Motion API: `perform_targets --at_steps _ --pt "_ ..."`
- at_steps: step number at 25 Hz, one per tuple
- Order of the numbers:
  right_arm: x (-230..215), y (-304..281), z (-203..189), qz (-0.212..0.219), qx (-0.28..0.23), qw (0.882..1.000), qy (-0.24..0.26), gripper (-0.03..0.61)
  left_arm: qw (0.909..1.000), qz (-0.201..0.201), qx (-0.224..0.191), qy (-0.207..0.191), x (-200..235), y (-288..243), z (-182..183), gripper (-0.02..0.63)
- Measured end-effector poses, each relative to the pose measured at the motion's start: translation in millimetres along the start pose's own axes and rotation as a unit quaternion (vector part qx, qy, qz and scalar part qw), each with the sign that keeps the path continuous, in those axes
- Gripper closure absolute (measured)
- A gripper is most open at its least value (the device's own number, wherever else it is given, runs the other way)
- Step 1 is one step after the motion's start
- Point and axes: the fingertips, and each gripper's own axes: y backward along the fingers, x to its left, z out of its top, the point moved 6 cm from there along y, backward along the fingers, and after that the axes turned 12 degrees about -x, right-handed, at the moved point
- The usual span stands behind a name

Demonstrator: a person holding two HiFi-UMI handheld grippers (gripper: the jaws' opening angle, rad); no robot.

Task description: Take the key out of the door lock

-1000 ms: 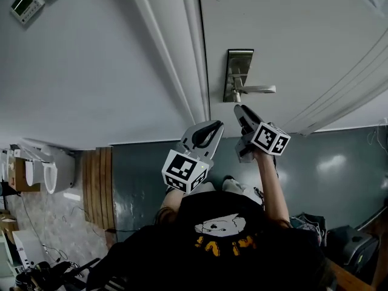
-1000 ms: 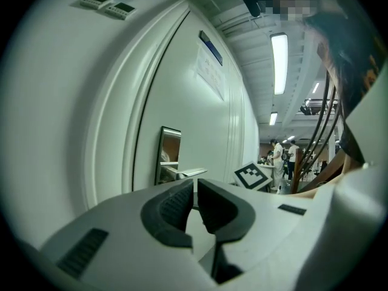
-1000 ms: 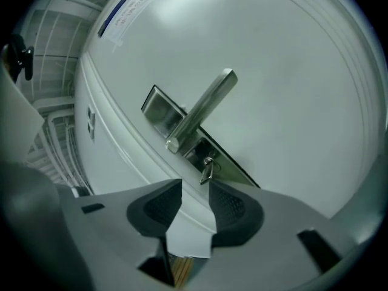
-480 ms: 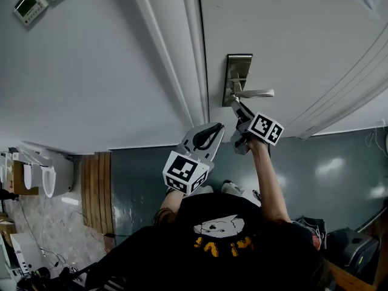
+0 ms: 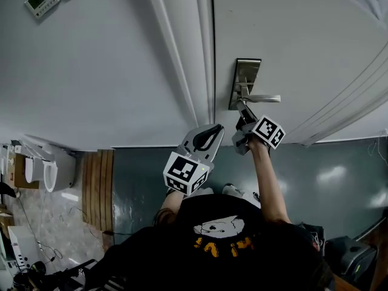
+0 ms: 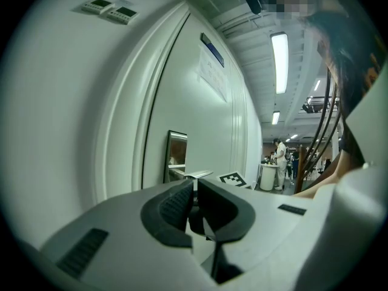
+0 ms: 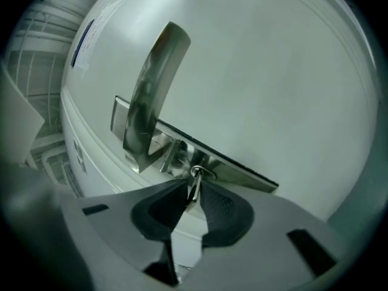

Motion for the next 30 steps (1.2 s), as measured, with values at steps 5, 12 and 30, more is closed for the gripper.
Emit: perform_targets --at_steps 5,12,30 --pt "-1.5 1.8 -2.2 -0.011 -0.026 0.997 -0.078 0.538 1.0 0.001 0.003 -0.001 -0.4 2.5 -0.5 0.589" --pt "-2.1 4.6 -5.1 -0.031 -0.058 0.99 -0.126 0.551 1.0 -0.003 0.005 -0.004 -2.6 6.6 0.0 0.589" --pt "5.6 36.5 -18.8 -0.035 -0.087 0.983 -0.158 0.558 1.0 -0.002 0.004 0.003 10.0 28.8 1.0 0.589"
